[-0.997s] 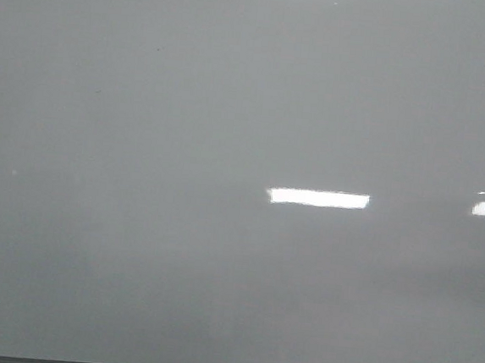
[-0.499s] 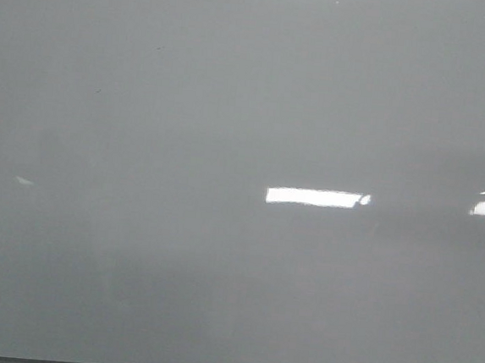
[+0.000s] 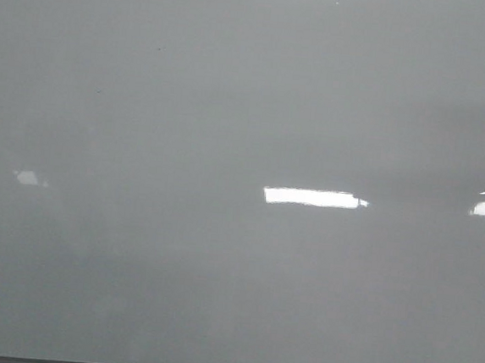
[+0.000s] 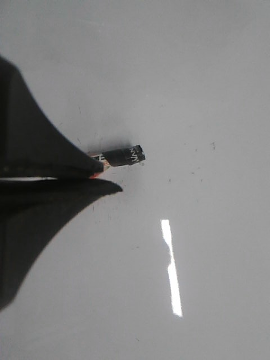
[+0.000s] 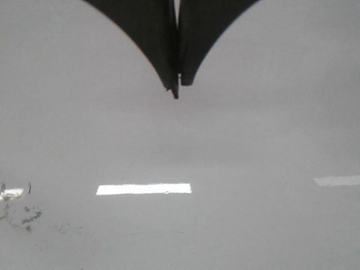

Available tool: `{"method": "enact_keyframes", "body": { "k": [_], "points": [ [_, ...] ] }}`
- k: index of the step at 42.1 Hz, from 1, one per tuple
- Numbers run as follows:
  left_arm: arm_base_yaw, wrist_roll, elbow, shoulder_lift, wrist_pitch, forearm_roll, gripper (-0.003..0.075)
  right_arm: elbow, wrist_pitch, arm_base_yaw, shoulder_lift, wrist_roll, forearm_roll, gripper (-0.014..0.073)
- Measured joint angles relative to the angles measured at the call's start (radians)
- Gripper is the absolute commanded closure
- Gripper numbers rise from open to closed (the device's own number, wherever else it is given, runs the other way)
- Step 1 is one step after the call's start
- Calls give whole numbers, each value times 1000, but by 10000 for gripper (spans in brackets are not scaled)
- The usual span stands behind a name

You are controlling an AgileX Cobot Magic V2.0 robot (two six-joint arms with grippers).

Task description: Write number 7 on whiteboard

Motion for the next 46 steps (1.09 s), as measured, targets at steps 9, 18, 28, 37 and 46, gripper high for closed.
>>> {"method": "enact_keyframes", "body": {
  "k": [9,18,28,37,46],
  "points": [
    [0,0,0,5,0,0,89,0,0,0,1,0,0,84],
    [0,0,0,11,0,-45,66,0,0,0,1,0,0,13],
    [29,-72,-33,248,43,-61,66,0,0,0,1,0,0,13],
    [105,-148,-146,600,49,-64,66,0,0,0,1,0,0,13],
    [157,-155,-218,847,-3,-5,70,0,0,0,1,0,0,13]
  ]
}}
